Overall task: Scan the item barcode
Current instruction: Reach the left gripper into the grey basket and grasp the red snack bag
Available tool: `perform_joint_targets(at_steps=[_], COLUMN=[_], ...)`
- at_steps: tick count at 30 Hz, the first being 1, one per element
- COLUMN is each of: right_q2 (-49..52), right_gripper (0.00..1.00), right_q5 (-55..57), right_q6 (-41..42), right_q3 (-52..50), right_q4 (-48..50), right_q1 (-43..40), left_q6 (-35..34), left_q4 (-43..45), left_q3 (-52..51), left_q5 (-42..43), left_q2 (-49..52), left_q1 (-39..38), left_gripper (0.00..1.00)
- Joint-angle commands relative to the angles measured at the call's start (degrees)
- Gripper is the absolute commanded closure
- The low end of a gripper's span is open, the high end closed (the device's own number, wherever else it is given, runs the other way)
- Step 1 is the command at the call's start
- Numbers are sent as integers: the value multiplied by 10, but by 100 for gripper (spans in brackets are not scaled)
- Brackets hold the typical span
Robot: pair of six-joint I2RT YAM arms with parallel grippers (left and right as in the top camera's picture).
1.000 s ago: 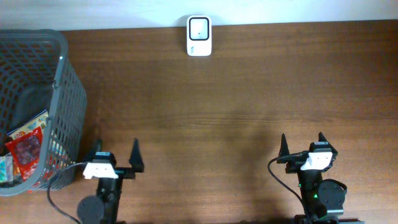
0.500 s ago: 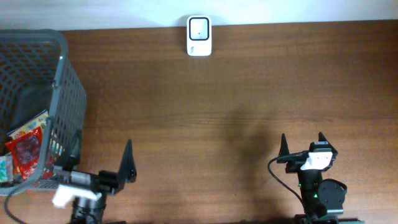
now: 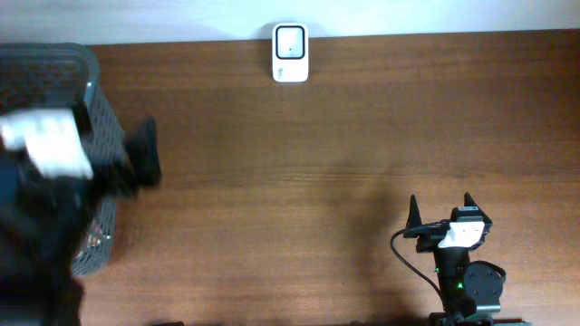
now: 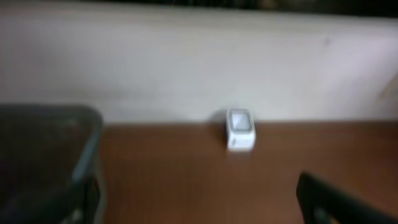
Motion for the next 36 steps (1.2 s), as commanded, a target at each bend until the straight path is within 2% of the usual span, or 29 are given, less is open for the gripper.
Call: perform_joint_targets(at_steps=[1, 3, 5, 7, 9, 11, 16, 23, 29, 31, 33, 36], right_q2=[-4, -4, -4, -4, -4, -4, -4, -4, -4, -4, -4, -4], right_gripper=[2, 2, 2, 2, 1, 2, 2, 2, 1, 2, 2, 2], right_q5=[5, 5, 5, 5, 5, 5, 5, 5, 5, 5, 5, 5], right_q6=[4, 4, 4, 4, 4, 4, 4, 4, 4, 4, 4, 4], right_q3=[-5, -5, -5, -5, -5, -5, -5, -5, -5, -5, -5, -5], right_q4=[0, 0, 0, -1, -1, 0, 0, 0, -1, -1, -1, 0], right_q1=[5, 5, 5, 5, 5, 5, 5, 5, 5, 5, 5, 5], left_q6=[9, -6, -61, -142, -174, -174, -173, -141, -138, -138, -110, -93], left_q4=[-116, -140, -143, -143, -144, -154, -215, -278, -238, -216, -186, -143], left_q3=[152, 196, 223, 252, 257, 257, 255, 211, 113, 80, 51, 5], left_q5=[-29, -74, -158, -250, -257, -256, -255, -257, -298, -296, -272, -257], left_q2=[145, 191, 222, 260, 283, 303, 334, 382, 420, 427, 436, 444], left_q1=[1, 6, 27, 88, 160, 218, 299, 315, 315, 315, 315, 307], left_gripper=[1, 1, 1, 1, 1, 1, 1, 2, 0, 0, 5, 7])
